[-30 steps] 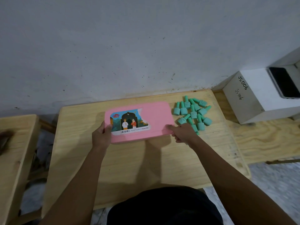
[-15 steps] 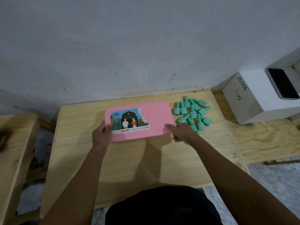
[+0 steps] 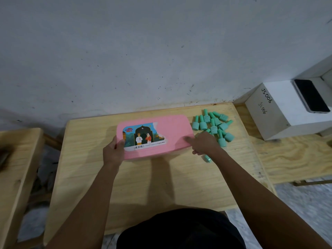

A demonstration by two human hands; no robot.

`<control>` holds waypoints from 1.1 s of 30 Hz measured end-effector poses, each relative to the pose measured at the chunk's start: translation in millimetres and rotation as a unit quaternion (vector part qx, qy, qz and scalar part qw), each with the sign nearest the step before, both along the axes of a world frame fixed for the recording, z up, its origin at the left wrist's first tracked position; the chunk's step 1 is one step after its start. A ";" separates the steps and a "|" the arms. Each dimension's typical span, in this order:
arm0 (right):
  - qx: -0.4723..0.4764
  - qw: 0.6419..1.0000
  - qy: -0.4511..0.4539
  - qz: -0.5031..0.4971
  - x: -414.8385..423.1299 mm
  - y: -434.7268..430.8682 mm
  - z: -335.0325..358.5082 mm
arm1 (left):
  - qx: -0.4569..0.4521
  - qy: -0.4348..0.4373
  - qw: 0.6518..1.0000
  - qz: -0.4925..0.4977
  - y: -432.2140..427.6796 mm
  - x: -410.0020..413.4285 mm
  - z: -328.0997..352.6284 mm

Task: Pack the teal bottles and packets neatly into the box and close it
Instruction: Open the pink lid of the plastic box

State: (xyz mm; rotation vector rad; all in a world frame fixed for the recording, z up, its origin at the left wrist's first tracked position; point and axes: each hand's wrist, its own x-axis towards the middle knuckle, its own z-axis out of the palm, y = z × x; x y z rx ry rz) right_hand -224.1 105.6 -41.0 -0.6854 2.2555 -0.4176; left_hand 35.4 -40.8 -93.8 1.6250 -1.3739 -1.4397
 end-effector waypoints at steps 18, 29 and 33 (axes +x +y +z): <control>-0.009 0.998 0.030 0.053 -13.4 -5.2 -4.8 | 0.034 0.022 0.999 -0.002 0.8 -0.9 11.4; -0.061 0.996 -0.004 0.072 -40.7 -50.2 0.7 | -0.002 -0.010 1.000 -0.015 1.4 -5.1 12.0; -0.099 0.994 -0.010 0.035 -40.7 -73.8 1.2 | 0.009 -0.018 1.000 -0.019 0.1 -4.2 13.0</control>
